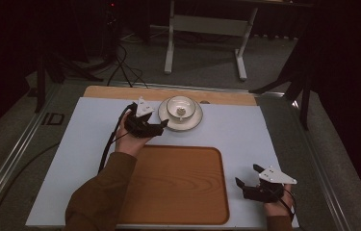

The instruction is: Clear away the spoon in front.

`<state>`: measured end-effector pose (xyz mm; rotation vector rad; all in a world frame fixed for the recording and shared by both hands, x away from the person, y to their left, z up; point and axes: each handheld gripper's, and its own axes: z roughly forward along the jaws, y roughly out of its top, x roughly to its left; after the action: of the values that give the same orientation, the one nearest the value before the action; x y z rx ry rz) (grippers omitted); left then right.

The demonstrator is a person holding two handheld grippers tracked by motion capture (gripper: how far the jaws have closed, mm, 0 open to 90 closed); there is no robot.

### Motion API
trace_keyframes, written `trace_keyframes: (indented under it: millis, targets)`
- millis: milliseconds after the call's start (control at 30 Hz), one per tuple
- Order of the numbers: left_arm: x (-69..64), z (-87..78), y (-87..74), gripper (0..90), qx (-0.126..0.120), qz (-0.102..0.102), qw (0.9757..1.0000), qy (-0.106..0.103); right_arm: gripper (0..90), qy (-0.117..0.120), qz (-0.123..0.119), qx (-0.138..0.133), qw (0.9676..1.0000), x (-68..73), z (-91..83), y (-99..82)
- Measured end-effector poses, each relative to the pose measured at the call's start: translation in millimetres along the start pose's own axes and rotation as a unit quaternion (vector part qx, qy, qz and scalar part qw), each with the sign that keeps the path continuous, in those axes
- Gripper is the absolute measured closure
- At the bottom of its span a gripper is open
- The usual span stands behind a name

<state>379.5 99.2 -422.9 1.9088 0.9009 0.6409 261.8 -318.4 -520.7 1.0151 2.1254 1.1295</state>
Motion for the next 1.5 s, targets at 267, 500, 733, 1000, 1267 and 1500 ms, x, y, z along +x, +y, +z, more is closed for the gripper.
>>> trace_keyframes:
  millis: [267, 500, 733, 1000, 1267, 1500]
  targets:
    - [-3.0, 11.7, -0.1, 32.7, 0.01, 0.002, 0.9998, -0.016, 14.1, 0.0, 0.0, 0.0, 1.0, 0.0, 0.0, 0.0]
    - [-8.4, 22.2, -0.4, 32.8, 0.015, 0.011, 0.9994, -0.028, 14.1, -0.001, 0.0, 0.0, 1.0, -0.2, -0.1, 0.0]
    - [-15.6, 28.7, 3.1, 33.7, 0.016, 0.023, 0.9991, -0.031, 14.1, 0.0, -0.001, 0.0, 1.0, -0.1, -0.2, 0.0]
    - [-23.3, 42.1, 4.9, 38.6, 0.026, 0.039, 0.9985, -0.028, 14.1, 0.0, -0.001, 0.001, 1.0, -0.1, 0.1, -0.1]
    - [-28.9, 53.2, 6.0, 39.7, 0.034, 0.053, 0.9978, -0.02, 14.2, -0.001, 0.0, 0.0, 1.0, -0.7, -0.2, -0.3]
    - [-31.5, 67.1, 2.5, 41.3, 0.044, 0.063, 0.997, -0.01, 14.3, -0.002, 0.0, 0.0, 1.0, -1.3, -0.6, -0.6]
